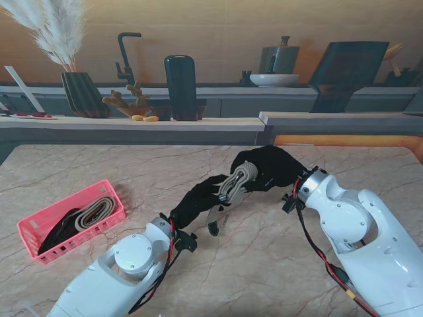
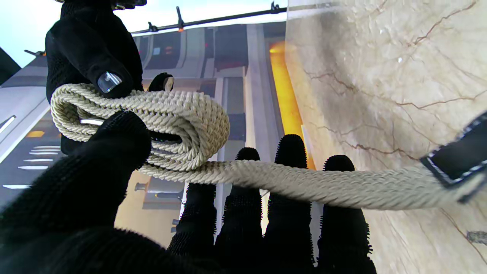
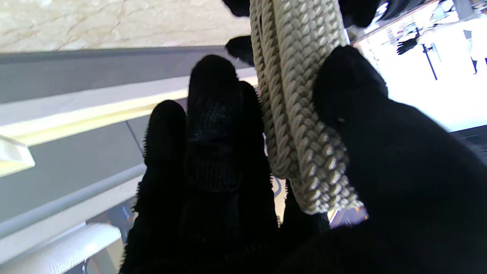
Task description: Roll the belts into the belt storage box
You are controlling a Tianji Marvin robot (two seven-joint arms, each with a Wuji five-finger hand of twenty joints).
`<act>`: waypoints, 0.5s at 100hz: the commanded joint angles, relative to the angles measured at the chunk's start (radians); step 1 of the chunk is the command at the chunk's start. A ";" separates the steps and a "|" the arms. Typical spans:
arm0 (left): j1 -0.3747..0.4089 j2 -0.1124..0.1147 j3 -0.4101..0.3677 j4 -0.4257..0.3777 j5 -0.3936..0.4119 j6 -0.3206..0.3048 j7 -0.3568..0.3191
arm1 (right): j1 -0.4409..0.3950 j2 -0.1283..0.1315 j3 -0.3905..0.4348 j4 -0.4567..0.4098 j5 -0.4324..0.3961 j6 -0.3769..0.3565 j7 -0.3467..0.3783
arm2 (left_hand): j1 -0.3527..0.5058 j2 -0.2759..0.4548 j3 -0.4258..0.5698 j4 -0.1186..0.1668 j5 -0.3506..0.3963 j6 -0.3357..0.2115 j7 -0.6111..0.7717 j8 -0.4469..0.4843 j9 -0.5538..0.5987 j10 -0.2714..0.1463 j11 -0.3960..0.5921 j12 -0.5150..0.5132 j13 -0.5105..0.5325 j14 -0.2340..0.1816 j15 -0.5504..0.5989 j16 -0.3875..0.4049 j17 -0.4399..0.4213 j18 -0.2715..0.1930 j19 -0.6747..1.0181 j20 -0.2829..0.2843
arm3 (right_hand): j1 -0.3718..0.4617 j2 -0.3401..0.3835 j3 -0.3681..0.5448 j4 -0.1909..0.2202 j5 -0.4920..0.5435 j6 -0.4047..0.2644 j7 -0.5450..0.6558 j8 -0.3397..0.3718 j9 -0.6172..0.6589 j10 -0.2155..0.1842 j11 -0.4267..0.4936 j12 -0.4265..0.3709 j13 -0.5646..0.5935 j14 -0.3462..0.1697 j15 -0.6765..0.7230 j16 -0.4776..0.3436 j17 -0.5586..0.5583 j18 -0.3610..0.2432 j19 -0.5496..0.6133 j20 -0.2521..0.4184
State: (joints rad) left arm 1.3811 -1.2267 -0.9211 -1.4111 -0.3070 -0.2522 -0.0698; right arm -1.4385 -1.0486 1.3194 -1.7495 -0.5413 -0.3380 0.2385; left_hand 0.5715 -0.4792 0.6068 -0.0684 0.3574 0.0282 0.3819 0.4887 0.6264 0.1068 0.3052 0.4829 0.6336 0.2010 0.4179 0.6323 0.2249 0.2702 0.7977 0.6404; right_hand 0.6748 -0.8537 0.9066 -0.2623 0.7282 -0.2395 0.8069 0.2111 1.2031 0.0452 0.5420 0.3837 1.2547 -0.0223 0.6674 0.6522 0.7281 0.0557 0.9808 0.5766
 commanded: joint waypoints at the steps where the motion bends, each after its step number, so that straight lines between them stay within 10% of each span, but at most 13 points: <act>1: 0.006 0.001 0.001 -0.001 -0.005 0.003 -0.015 | -0.008 -0.011 0.004 -0.016 -0.009 0.004 -0.022 | 0.012 -0.041 0.007 0.001 -0.009 -0.015 -0.032 -0.006 -0.016 -0.001 -0.022 -0.012 -0.005 -0.022 -0.009 -0.014 0.015 0.000 -0.008 -0.015 | 0.066 0.090 0.148 0.021 0.186 -0.110 0.292 0.038 0.045 -0.013 0.023 0.008 0.049 0.004 0.022 0.009 0.009 0.010 0.036 -0.012; 36: -0.008 0.010 0.021 -0.012 0.012 0.081 -0.056 | -0.014 -0.035 -0.002 -0.029 -0.127 0.021 -0.179 | 0.127 0.034 -0.054 0.016 0.008 0.012 -0.031 -0.013 0.018 0.033 -0.032 -0.064 0.002 -0.011 -0.060 -0.090 0.040 0.001 -0.024 -0.058 | 0.067 0.081 0.162 0.016 0.190 -0.097 0.293 0.032 0.048 -0.001 0.031 0.005 0.057 0.014 0.030 0.009 0.016 0.017 0.046 -0.013; 50: -0.008 0.005 0.031 -0.021 0.046 0.108 -0.024 | -0.004 -0.040 -0.020 -0.027 -0.122 0.041 -0.193 | 0.279 0.187 -0.209 0.026 0.019 0.023 -0.007 -0.009 0.035 0.032 -0.006 -0.062 0.020 -0.009 -0.021 -0.084 0.049 0.001 0.026 -0.072 | 0.069 0.078 0.165 0.019 0.188 -0.089 0.293 0.032 0.047 0.005 0.035 0.006 0.057 0.017 0.035 0.009 0.015 0.021 0.048 -0.015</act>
State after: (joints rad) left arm 1.3655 -1.2134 -0.8945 -1.4198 -0.2646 -0.1543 -0.1117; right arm -1.4500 -1.0781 1.3085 -1.7651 -0.6720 -0.3066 0.0483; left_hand 0.7771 -0.3818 0.4826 -0.0652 0.3473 0.0508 0.3509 0.4817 0.6297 0.1418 0.2941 0.4219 0.6319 0.2009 0.3724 0.5466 0.2555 0.2716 0.7797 0.5818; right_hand 0.6737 -0.8649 0.9181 -0.2623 0.7429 -0.2395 0.8069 0.2011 1.2132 0.0467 0.5506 0.3837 1.2722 -0.0129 0.6798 0.6522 0.7409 0.0667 0.9965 0.5765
